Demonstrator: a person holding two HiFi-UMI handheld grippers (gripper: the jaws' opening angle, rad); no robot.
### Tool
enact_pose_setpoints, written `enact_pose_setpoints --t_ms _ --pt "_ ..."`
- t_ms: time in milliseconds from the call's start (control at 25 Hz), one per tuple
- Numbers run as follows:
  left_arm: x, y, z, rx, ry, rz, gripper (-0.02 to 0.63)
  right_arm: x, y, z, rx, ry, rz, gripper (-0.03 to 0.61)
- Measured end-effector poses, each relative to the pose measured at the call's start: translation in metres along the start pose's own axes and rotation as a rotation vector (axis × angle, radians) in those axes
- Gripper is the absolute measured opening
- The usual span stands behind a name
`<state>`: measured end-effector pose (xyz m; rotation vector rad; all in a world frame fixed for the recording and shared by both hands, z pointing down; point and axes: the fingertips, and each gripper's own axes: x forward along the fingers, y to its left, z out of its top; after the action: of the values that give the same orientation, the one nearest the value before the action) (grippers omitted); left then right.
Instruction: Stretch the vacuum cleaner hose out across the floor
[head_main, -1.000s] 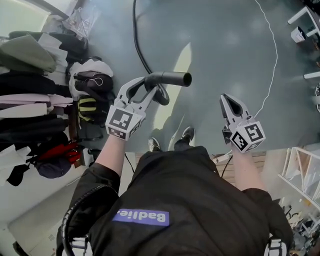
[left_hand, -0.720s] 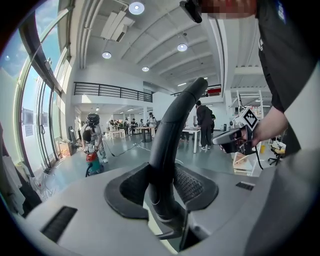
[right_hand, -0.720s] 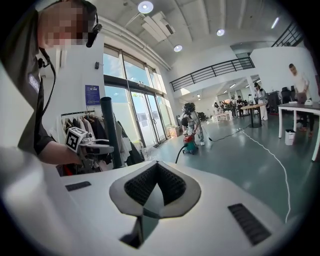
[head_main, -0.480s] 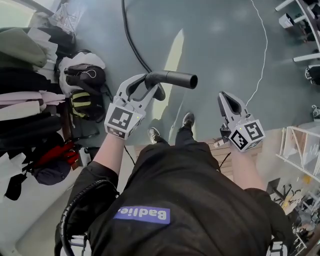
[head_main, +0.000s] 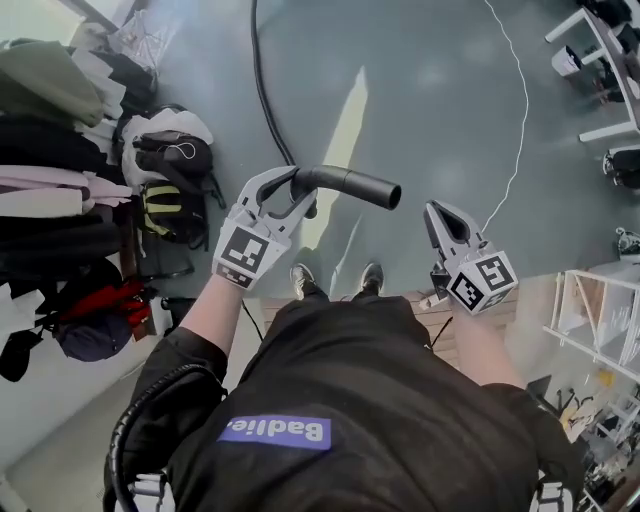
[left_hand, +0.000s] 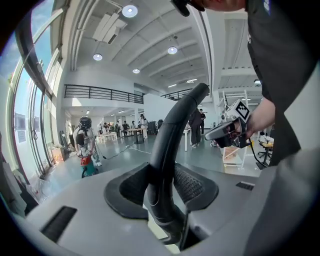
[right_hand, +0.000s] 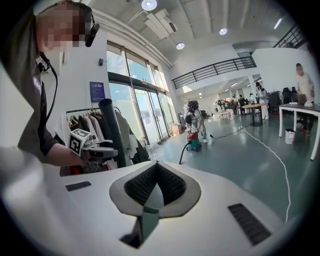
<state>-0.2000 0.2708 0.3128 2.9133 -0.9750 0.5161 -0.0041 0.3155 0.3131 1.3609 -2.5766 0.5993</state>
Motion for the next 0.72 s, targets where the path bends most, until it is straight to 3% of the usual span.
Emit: enact_pose_setpoints --t_ms 320,520,720 --pt "0.037 -0.052 0.009 0.011 0.023 0.052 0.161 -0.018 -0.069 -0.012 0.052 -0.028 0.096 0.003" --pt "0.061 -0.079 0.015 0.005 0.030 0.023 0.161 -0.059 -0.116 -0.024 0.060 -0.056 0.036 0.003" --pt "0.059 -0.082 -0.001 -0.009 0.039 0.006 0.161 -0.094 -0.118 -0.057 0.105 -0.074 -0.058 0.003"
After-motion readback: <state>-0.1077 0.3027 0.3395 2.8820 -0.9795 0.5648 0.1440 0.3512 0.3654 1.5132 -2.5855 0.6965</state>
